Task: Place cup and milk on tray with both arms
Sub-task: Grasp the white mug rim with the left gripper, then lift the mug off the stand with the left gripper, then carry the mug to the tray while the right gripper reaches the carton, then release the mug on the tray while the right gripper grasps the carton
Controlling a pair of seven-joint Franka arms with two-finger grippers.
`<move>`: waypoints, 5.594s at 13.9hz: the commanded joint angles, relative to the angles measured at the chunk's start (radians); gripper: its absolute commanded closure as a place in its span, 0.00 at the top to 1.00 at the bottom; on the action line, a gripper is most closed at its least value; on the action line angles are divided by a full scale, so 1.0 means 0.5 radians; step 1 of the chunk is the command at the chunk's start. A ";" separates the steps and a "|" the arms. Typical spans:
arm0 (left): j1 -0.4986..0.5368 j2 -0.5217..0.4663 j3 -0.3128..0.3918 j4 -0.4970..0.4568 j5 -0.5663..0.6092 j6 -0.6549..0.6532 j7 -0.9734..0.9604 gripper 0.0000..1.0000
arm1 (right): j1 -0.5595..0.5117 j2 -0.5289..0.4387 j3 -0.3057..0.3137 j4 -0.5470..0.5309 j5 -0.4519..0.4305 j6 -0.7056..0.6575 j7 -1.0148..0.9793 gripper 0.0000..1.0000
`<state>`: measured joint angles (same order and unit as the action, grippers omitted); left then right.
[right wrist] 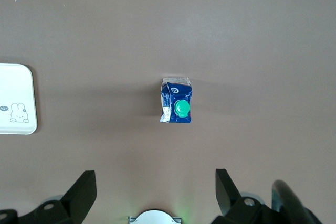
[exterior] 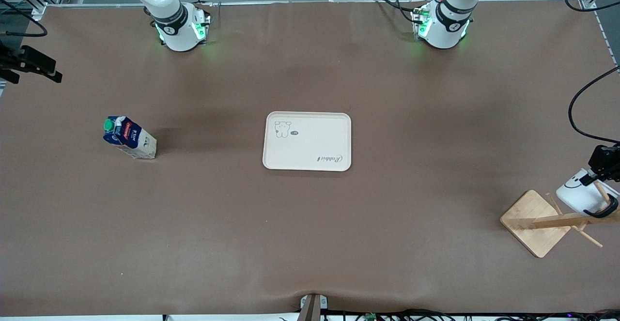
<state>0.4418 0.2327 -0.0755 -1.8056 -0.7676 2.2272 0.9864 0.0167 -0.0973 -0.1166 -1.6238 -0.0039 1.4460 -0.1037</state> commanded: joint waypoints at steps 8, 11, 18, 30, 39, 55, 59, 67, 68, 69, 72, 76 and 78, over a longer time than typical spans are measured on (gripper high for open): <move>0.000 -0.140 -0.091 -0.067 -0.017 -0.337 -0.585 0.00 | -0.024 0.011 0.003 0.048 0.032 -0.002 0.023 1.00; 0.000 -0.156 -0.091 -0.073 0.001 -0.408 -0.687 0.00 | -0.024 0.041 0.003 0.103 0.032 -0.008 0.020 1.00; -0.006 -0.278 -0.346 -0.073 0.252 -0.509 -1.628 0.00 | -0.021 0.044 0.003 0.106 0.032 -0.005 0.017 1.00; -0.382 -0.055 -0.944 0.037 1.003 -0.472 -3.438 0.00 | -0.006 0.332 0.015 0.158 0.035 0.023 0.029 1.00; -1.214 0.528 -0.935 0.349 1.486 -0.472 -4.562 0.00 | -0.196 0.489 0.006 -0.087 0.388 -0.039 0.036 1.00; -1.632 1.029 -0.717 0.516 1.606 -0.248 -4.866 0.00 | -0.052 0.379 0.025 -0.823 -0.090 0.817 0.192 1.00; -1.605 1.020 -0.717 0.525 1.612 -0.248 -4.826 1.00 | -0.003 0.379 0.022 -0.872 -0.124 0.842 0.180 1.00; -1.357 0.802 -0.726 0.859 1.845 -0.576 -4.594 1.00 | 0.016 0.391 0.022 -0.916 -0.265 0.949 0.036 1.00; -1.298 0.744 -0.723 0.859 1.845 -0.601 -4.490 1.00 | 0.013 0.394 0.022 -0.919 -0.265 0.961 0.033 1.00; -1.225 0.686 -0.723 0.859 1.848 -0.635 -4.388 1.00 | 0.013 0.397 0.022 -0.919 -0.274 0.964 0.033 1.00; -1.062 0.557 -0.727 0.859 1.845 -0.852 -4.027 1.00 | 0.004 0.397 0.022 -0.958 -0.293 1.013 0.033 1.00; -0.814 0.372 -0.736 0.859 1.836 -1.064 -3.493 1.00 | -0.042 0.394 0.019 -1.078 -0.293 1.173 0.033 1.00; -0.718 0.293 -0.727 0.859 1.854 -1.153 -3.275 1.00 | -0.049 0.394 0.019 -1.078 -0.293 1.152 0.036 0.35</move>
<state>0.0440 0.4331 -0.4351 -1.3562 0.1391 1.6932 -0.7423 0.0069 0.1255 -0.1139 -2.1408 -0.1271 2.0179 -0.0801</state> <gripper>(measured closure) 0.000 0.097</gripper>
